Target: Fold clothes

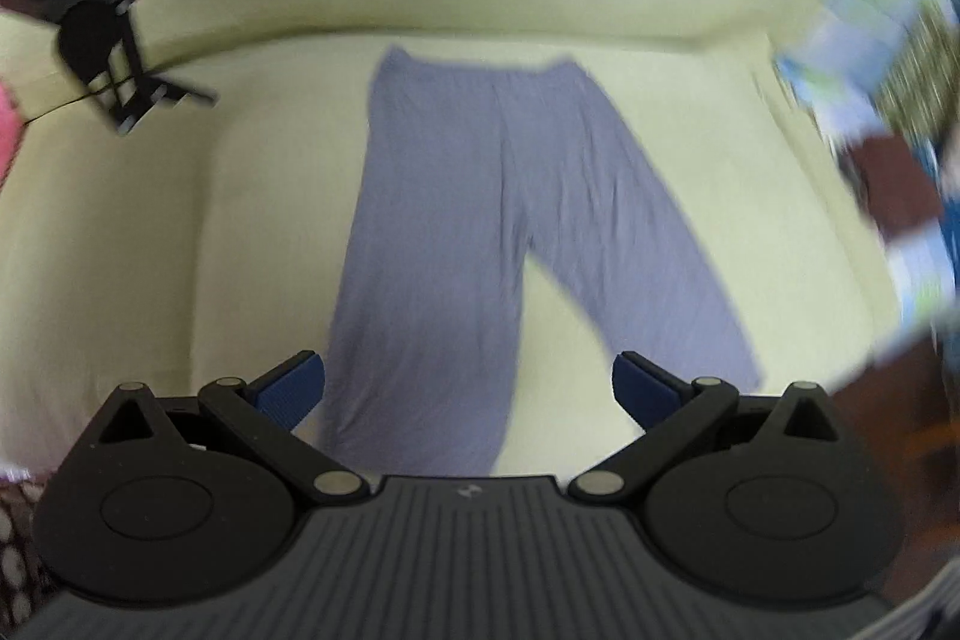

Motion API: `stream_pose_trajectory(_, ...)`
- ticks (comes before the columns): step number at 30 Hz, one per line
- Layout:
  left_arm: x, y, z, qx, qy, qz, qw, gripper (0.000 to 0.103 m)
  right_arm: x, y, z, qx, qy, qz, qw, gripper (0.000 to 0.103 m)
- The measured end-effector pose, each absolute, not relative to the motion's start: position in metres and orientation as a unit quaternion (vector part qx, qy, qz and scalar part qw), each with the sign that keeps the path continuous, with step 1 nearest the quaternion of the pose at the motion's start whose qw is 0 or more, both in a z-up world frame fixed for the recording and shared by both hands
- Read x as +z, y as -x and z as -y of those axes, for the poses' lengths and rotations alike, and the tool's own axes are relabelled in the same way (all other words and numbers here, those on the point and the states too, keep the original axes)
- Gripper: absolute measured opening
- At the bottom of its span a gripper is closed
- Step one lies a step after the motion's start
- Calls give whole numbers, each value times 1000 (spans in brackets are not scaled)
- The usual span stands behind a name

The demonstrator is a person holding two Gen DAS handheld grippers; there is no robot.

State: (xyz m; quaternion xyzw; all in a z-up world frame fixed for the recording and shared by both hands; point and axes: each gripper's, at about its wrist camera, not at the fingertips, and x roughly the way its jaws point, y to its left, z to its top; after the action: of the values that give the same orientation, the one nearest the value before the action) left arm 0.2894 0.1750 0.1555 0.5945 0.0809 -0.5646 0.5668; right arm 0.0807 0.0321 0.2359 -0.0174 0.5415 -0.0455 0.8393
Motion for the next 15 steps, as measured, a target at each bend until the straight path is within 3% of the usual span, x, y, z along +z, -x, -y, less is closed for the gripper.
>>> stream_pose_trajectory(3, 111, -318, -164, -559, -634, -27, 534, 83, 211, -74, -52, -66, -5, -543, 837, 101)
stream_pose_trajectory(9, 27, -374, -156, -551, -705, 75, 440, 76, 155, -72, -75, -104, -46, -532, 839, 95)
stream_pose_trajectory(15, -8, -409, -164, -559, -716, 157, 387, 72, 113, -79, -66, -144, -70, -527, 834, 92)
